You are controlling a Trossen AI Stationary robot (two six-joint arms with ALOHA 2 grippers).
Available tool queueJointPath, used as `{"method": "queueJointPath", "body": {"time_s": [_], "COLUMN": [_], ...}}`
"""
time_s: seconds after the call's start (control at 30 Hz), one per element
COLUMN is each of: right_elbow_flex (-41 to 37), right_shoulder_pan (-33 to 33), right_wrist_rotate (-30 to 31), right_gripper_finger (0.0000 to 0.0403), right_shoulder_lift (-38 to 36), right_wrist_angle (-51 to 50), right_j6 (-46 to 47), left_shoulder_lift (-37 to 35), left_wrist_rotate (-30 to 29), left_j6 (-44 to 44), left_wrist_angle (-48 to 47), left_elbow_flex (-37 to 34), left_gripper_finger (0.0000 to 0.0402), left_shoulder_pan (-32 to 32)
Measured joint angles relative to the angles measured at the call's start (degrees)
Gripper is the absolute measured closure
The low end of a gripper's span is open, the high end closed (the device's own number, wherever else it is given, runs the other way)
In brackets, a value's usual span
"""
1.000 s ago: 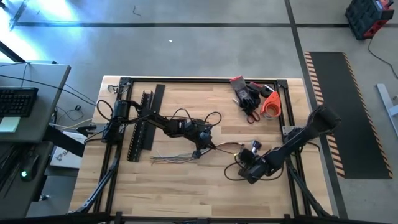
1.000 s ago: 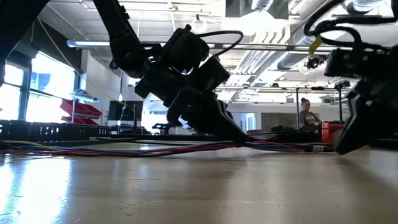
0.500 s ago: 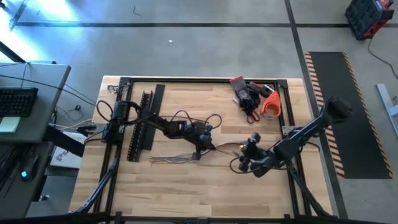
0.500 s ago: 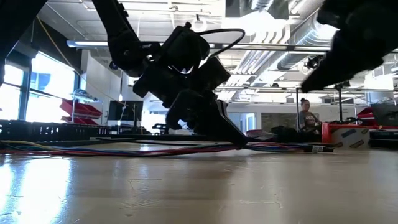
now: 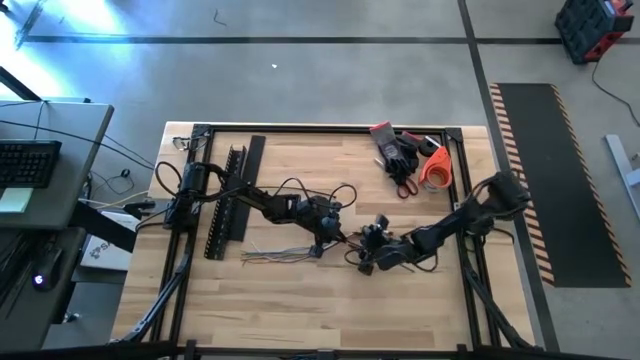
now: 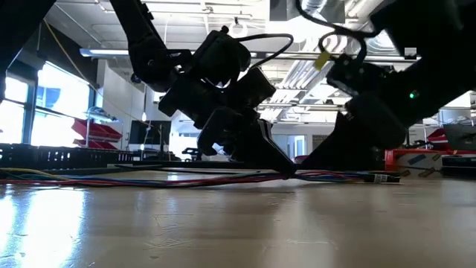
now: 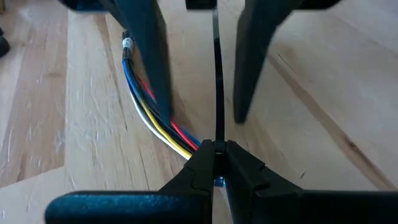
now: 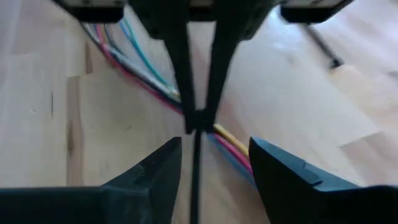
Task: Ziptie cables
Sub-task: Wrap the cables together using the left black zip tie
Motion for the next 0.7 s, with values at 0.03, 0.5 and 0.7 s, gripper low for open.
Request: {"method": "queueJointPath", "body": {"time_s": [0.03, 0.5, 0.7], "right_elbow_flex": [0.4, 1.2, 1.3], "right_shoulder_pan": [-0.2, -0.3, -0.3], "right_wrist_rotate": [-0.5, -1.4, -1.5], "right_gripper_finger": [0.0236, 0.0374, 0.0398], "right_shoulder_lift": [0.9, 2.6, 2.6], "right_wrist_angle": [0.6, 3.2, 1.5], "right_j6": [-0.2, -0.1, 1.8], "left_shoulder_lift": [0.0, 0.0, 0.0], "left_wrist_rotate": [0.0, -0.1, -0.4], "left_j6": [0.0, 0.0, -0.2], "left_wrist_angle": [0.0, -0.2, 0.0], "left_elbow_flex": [0.0, 0.0, 0.0], "left_gripper_finger": [0.0398, 0.0398, 0.0378], "left_shoulder_pan": [0.0, -0.2, -0.2]}}
